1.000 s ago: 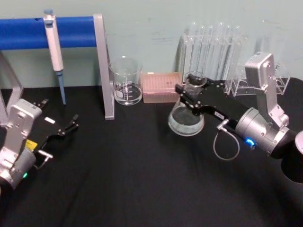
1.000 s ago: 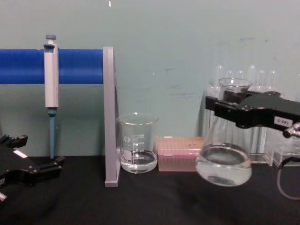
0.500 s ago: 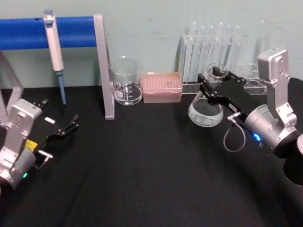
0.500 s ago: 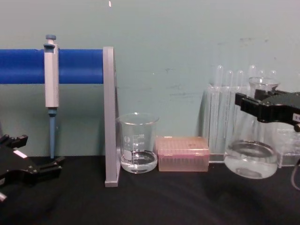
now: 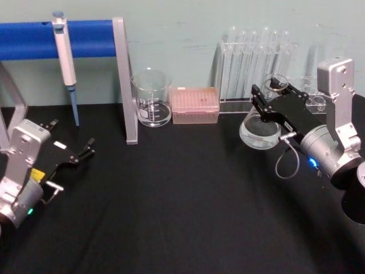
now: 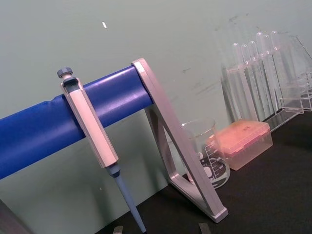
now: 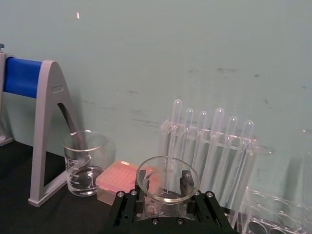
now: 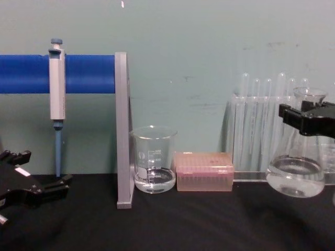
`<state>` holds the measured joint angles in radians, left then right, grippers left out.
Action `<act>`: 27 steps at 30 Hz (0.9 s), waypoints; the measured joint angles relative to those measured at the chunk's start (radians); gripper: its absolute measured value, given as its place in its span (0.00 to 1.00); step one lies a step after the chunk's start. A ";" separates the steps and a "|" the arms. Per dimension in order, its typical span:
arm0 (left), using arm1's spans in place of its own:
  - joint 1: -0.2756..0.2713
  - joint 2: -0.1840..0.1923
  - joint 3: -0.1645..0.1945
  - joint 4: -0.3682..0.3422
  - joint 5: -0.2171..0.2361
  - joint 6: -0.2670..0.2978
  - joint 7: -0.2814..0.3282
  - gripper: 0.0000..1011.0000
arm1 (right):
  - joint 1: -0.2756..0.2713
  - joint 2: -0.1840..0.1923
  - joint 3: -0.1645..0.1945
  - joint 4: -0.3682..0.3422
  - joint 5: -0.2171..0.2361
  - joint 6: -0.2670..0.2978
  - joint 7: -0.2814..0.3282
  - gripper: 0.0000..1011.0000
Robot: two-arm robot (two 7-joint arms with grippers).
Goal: Grasp the erlenmeyer flask with one hand, shake it three times, then place it back.
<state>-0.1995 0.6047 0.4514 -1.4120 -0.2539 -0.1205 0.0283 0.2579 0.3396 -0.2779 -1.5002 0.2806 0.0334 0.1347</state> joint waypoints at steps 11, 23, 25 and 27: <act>0.000 0.000 0.000 0.000 0.000 0.000 0.000 0.99 | 0.005 -0.026 0.021 0.017 -0.021 0.007 0.021 0.45; 0.000 0.000 0.000 0.000 0.000 0.000 0.000 0.99 | 0.016 -0.033 0.025 0.028 -0.008 -0.001 0.129 0.45; 0.000 0.000 0.000 0.000 0.000 0.000 0.000 0.99 | 0.019 -0.028 0.020 0.029 -0.002 -0.003 0.162 0.45; 0.000 0.000 0.000 0.000 0.000 0.000 0.000 0.99 | 0.021 -0.024 0.015 0.029 0.004 -0.004 0.185 0.45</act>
<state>-0.1995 0.6047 0.4514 -1.4120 -0.2539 -0.1205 0.0283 0.2787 0.3160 -0.2631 -1.4716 0.2841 0.0294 0.3200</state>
